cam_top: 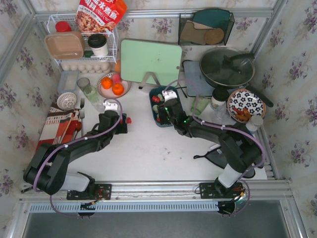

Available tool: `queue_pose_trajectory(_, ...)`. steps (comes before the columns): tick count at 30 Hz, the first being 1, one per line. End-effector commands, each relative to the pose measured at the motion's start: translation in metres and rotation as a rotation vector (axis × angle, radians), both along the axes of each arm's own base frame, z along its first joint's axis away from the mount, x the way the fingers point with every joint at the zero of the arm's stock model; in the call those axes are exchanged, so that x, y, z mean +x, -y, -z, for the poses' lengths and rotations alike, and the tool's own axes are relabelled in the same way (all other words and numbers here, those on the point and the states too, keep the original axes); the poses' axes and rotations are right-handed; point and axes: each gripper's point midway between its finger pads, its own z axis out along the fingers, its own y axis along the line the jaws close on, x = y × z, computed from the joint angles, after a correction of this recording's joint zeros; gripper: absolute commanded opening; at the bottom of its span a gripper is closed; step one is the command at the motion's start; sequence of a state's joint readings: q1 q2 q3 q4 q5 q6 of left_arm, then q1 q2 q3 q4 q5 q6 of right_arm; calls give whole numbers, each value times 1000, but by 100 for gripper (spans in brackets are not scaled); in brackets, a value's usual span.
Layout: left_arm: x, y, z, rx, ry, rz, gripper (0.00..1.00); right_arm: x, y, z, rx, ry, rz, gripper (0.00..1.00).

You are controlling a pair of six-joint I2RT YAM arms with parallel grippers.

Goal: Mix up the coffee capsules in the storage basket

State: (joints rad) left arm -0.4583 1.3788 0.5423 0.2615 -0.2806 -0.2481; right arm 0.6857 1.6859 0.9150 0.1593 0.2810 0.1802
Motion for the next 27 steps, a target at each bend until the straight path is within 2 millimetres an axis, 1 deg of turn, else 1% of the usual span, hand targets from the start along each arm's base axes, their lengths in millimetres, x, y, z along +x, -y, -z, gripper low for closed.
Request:
queue_pose_trajectory(1, 4, 2, -4, -14, 2, 3, 86, -4, -1, -28, 45, 36, -12, 68)
queue_pose_trajectory(4, 8, 0, -5, -18, -15, -18, 86, -9, 3, -47, 68, 68, -15, 68)
queue_pose_trajectory(6, 14, -4, -10, -24, -22, -41, 85, -13, 5, -58, 85, 83, -17, 69)
queue_pose_trajectory(7, 16, -7, -1, -14, -55, -55, 83, -16, 6, -62, 94, 88, -19, 69)
queue_pose_trajectory(10, 25, -12, 4, -20, -93, -79, 75, -23, 10, -71, 119, 100, -20, 69)
queue_pose_trajectory(13, 30, -10, 17, -13, -141, -66, 72, -29, 15, -78, 140, 112, -16, 69)
queue_pose_trajectory(15, 32, -2, 22, -24, -169, -33, 68, -32, 17, -79, 144, 114, -15, 69)
queue_pose_trajectory(17, 31, 4, 29, -46, -193, -15, 67, -34, 19, -80, 145, 115, -12, 69)
queue_pose_trajectory(20, 31, 9, 31, -61, -206, -1, 66, -36, 21, -77, 140, 108, -9, 69)
queue_pose_trajectory(23, 30, 6, 32, -43, -226, -12, 57, -36, 20, -74, 142, 96, -10, 69)
queue_pose_trajectory(27, 29, -3, 28, -14, -211, -41, 56, -37, 17, -72, 152, 84, -14, 70)
